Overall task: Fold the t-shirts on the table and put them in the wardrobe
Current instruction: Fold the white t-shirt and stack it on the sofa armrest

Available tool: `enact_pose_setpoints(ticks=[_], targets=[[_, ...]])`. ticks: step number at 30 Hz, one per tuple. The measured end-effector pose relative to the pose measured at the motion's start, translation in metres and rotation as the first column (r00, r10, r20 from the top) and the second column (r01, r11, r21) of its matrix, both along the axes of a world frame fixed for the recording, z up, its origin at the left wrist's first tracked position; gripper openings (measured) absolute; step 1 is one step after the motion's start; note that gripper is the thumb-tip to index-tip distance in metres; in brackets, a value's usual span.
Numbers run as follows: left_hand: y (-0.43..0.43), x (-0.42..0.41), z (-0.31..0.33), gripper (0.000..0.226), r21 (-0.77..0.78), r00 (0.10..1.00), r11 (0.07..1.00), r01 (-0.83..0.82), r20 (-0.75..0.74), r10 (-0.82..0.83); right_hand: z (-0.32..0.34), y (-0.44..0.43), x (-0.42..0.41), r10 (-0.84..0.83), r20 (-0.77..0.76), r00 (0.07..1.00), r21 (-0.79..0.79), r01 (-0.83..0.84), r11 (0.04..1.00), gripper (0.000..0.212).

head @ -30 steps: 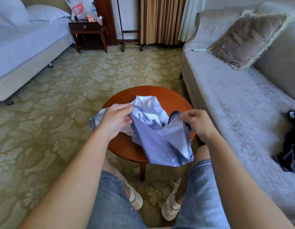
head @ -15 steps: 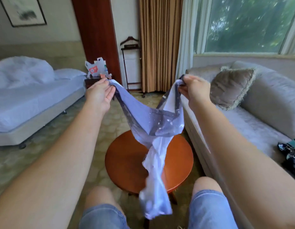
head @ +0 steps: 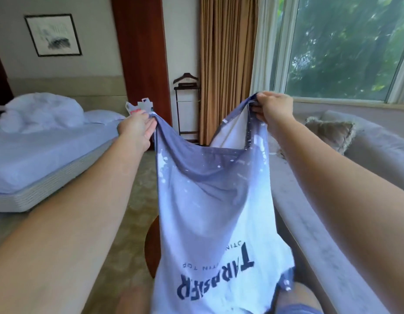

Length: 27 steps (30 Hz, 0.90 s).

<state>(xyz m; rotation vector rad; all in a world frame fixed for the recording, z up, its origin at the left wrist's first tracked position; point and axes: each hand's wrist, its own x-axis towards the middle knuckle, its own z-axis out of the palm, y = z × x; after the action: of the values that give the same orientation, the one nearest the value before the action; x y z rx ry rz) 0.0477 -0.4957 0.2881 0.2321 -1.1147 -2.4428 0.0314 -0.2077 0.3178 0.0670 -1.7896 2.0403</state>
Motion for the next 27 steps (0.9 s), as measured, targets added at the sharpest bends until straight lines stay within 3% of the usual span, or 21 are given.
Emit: enact_pose_setpoints(ticks=[3,6,7,8,9,10,11,12,13,15,17,20,21,23,25,27], targets=[[0.001,-0.03,-0.004,0.026,0.132,0.998,0.991,0.023,0.049,-0.03,-0.009,-0.004,-0.047,-0.06,0.051,0.997,0.02,0.059,0.998,0.02],[-0.006,-0.059,0.0,0.019,0.328,0.993,0.943,-0.054,0.119,0.015,-0.014,-0.016,-0.088,-0.077,0.098,0.992,-0.007,0.079,0.997,0.013],[-0.01,-0.068,0.007,0.025,0.543,0.997,0.836,0.073,-0.064,-0.046,-0.007,-0.023,-0.1,-0.067,0.082,0.994,-0.015,0.069,0.998,0.013],[-0.015,-0.081,0.016,0.041,0.759,0.958,0.602,0.248,-0.283,-0.038,0.004,-0.031,-0.107,-0.046,0.061,0.997,-0.008,0.047,0.999,0.016],[-0.016,-0.09,0.032,0.063,0.721,0.942,0.645,0.251,-0.335,0.007,0.019,-0.038,-0.115,-0.023,0.03,0.999,-0.001,0.023,1.0,0.021],[-0.017,-0.09,0.054,0.079,0.512,0.975,0.851,0.117,-0.224,0.001,0.036,-0.044,-0.121,-0.009,0.0,1.0,-0.003,0.009,1.0,0.026],[-0.013,-0.091,0.071,0.069,0.303,0.983,0.952,0.047,-0.185,0.01,0.051,-0.049,-0.13,-0.002,-0.026,1.0,-0.026,0.001,1.0,0.029],[-0.01,-0.095,0.084,0.042,0.159,0.974,0.982,0.104,-0.218,-0.068,0.065,-0.052,-0.136,-0.009,-0.029,1.0,-0.043,0.008,0.999,0.031],[-0.014,-0.101,0.098,0.028,0.047,0.967,0.992,0.12,-0.23,-0.106,0.075,-0.053,-0.144,-0.014,-0.033,0.999,-0.055,0.012,0.998,0.032],[-0.033,-0.115,0.106,0.032,-0.069,0.965,0.995,0.07,-0.248,-0.085,0.082,-0.052,-0.154,0.011,-0.082,0.997,-0.132,-0.021,0.991,0.031],[-0.042,-0.121,0.1,0.027,-0.127,0.969,0.991,0.039,-0.238,-0.069,0.077,-0.042,-0.157,-0.013,-0.067,0.998,-0.219,-0.002,0.976,0.028],[-0.041,-0.116,0.077,0.02,-0.2,0.993,0.98,0.017,-0.11,-0.04,0.059,-0.021,-0.156,-0.078,0.032,0.996,-0.185,0.083,0.979,0.014],[-0.037,-0.111,0.068,0.019,-0.246,0.998,0.969,0.01,-0.057,-0.024,0.052,-0.012,-0.156,-0.074,0.034,0.997,-0.133,0.078,0.988,0.012],[-0.024,-0.1,0.051,0.018,-0.369,0.998,0.928,0.047,0.052,-0.03,0.04,0.013,-0.152,-0.134,0.176,0.975,0.021,0.132,0.991,0.033],[-0.005,-0.091,0.033,0.015,-0.475,0.986,0.87,0.128,0.156,-0.06,0.022,0.037,-0.146,-0.34,0.254,0.905,0.324,0.252,0.912,0.04],[0.014,-0.087,0.014,0.015,-0.522,0.966,0.824,0.218,0.236,-0.106,0.013,0.061,-0.14,-0.368,0.335,0.867,0.323,0.261,0.91,0.032]])
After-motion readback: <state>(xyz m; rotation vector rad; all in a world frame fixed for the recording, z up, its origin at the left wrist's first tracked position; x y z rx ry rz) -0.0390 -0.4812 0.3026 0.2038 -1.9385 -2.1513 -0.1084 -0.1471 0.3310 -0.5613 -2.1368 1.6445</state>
